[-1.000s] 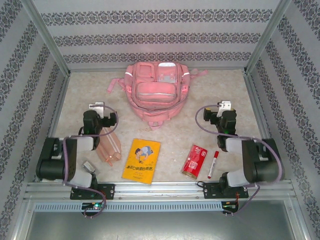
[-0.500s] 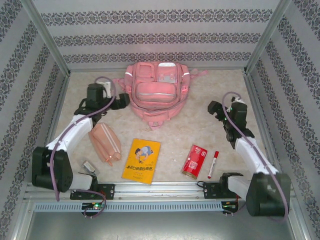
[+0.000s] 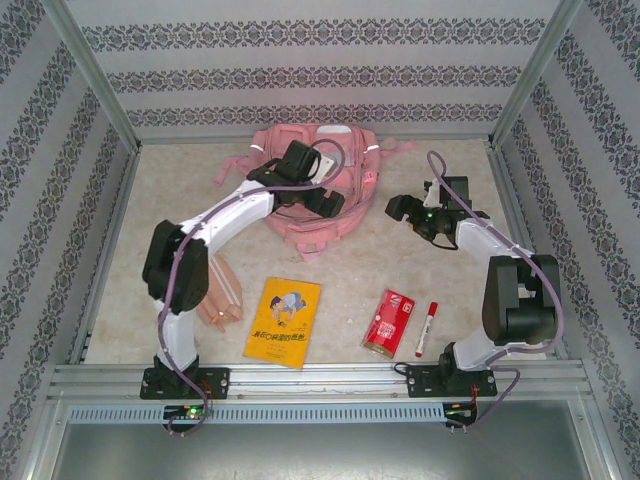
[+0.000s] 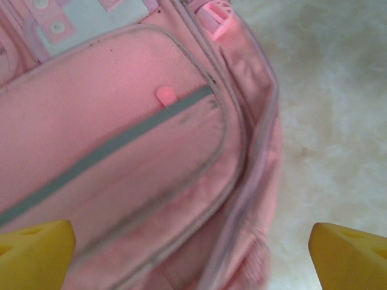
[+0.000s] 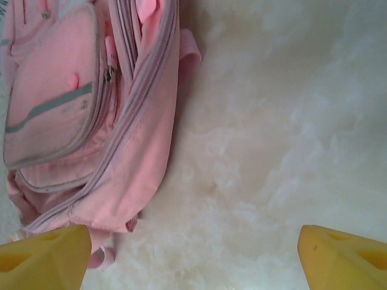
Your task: Pack the student bag
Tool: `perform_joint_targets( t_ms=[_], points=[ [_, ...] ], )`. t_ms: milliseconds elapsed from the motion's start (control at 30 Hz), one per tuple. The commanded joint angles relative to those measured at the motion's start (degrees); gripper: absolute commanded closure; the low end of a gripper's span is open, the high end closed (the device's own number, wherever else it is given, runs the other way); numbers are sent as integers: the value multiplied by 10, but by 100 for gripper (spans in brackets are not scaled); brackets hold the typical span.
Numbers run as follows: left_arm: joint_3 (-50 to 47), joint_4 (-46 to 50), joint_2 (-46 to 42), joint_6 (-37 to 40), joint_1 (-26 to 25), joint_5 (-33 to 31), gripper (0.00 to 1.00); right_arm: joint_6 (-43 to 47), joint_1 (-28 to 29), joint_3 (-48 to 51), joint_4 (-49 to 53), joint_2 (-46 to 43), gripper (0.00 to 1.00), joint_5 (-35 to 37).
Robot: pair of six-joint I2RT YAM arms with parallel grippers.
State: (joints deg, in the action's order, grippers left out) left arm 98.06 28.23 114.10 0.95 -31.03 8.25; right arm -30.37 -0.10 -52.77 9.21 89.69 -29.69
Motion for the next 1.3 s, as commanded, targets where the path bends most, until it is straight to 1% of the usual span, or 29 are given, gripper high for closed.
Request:
perform_joint_targets(
  t_ms=[0,133,233,367,467,500,533,567,633,700,733,767,900,967,1100,1200,1267],
  points=[
    [61,71,51,76,-4,-45,1,17,4,-10,45,-31,10,0],
    [150,114,130,109,-13,-52,1,36,3,-5,70,-53,9,28],
    [215,138,183,114,-21,-72,1,35,3,2,68,-62,10,35],
    [277,182,238,140,-37,-90,1,35,3,-2,70,-58,11,35],
    [311,219,267,159,-46,-113,1,36,3,-7,70,-53,12,32],
    [316,221,272,162,-47,-131,1,37,3,-8,69,-51,13,31],
    [317,221,274,165,-48,-150,6,39,3,-10,69,-50,13,28],
    [321,224,275,169,-48,-160,17,41,3,-10,68,-50,13,27],
    [332,230,273,179,-47,-177,49,46,3,-10,65,-51,15,25],
    [343,236,267,184,-47,-194,76,56,3,-9,64,-54,15,29],
    [347,242,262,190,-47,-196,91,61,3,-10,63,-54,15,31],
    [349,247,256,193,-47,-195,100,66,3,-12,62,-53,15,28],
    [350,269,209,200,-47,-168,100,83,7,-21,38,-42,17,23],
    [344,275,184,208,-47,-153,100,82,4,-29,20,-23,17,5],
    [330,279,138,220,-46,-131,100,46,2,-80,5,49,19,-68],
    [327,283,111,222,-43,-103,100,37,4,-103,-12,91,20,-75],
    [327,288,95,225,-39,-82,100,33,0,-108,-51,118,20,-92]
  ],
)
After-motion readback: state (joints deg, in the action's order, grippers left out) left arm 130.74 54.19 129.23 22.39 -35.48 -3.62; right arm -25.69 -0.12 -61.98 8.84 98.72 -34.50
